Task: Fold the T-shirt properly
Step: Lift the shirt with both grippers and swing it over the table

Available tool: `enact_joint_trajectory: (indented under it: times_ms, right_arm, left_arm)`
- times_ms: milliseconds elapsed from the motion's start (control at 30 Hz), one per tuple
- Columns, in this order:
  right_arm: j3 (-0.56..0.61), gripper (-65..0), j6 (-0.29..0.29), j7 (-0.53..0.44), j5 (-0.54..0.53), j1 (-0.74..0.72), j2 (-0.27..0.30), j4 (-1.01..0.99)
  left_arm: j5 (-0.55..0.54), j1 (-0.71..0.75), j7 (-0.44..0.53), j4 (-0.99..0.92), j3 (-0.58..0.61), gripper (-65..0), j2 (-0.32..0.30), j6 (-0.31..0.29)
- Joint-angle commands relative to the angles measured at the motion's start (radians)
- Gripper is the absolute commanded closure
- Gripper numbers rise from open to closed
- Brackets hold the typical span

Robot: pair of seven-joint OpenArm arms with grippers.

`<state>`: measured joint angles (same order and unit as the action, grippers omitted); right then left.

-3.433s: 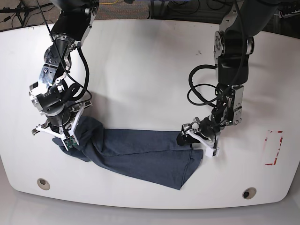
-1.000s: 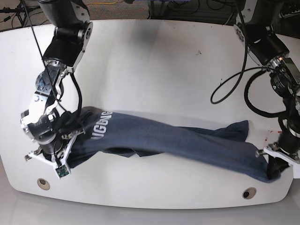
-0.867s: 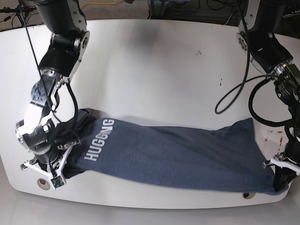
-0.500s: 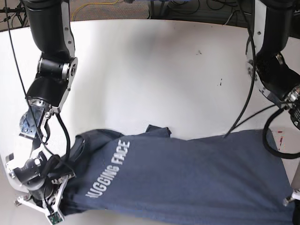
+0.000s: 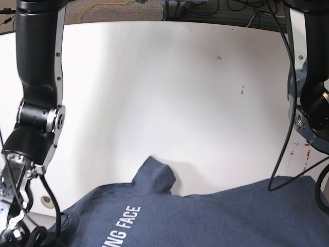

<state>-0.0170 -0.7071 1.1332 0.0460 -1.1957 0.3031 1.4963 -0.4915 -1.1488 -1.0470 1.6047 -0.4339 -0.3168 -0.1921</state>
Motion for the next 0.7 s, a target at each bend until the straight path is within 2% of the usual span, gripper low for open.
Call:
enact_joint_trajectory:
  times_ms: [0,167,300,533,667]
  right_arm:
    - [-0.007,0.0,0.009,-0.006,0.025,-0.1,0.023,-0.035]
    - [-0.005,0.0,0.009,-0.008,0.025,-0.217,0.026,-0.121]
    - [-0.005,0.0,0.009,-0.011,0.025,-0.252,0.026,-0.144]
    - [0.015,0.0,0.009,-0.006,0.025,-0.249,0.029,-0.141]
    - [0.041,0.0,0.009,-0.006,0.016,-0.2,0.061,-0.118]
  left_arm:
    - [0.0,-0.081,0.043,-0.034,0.027,0.0,-0.026,0.006]
    - [-0.002,-0.115,0.044,-0.063,0.05,0.0,-0.035,0.004]
    - [-0.002,-0.116,0.044,-0.065,0.051,0.0,-0.037,0.003]
    - [-0.003,-0.079,0.043,-0.059,0.053,0.0,-0.034,0.003]
    - [-0.006,-0.027,0.044,-0.057,0.053,0.0,-0.032,0.001]
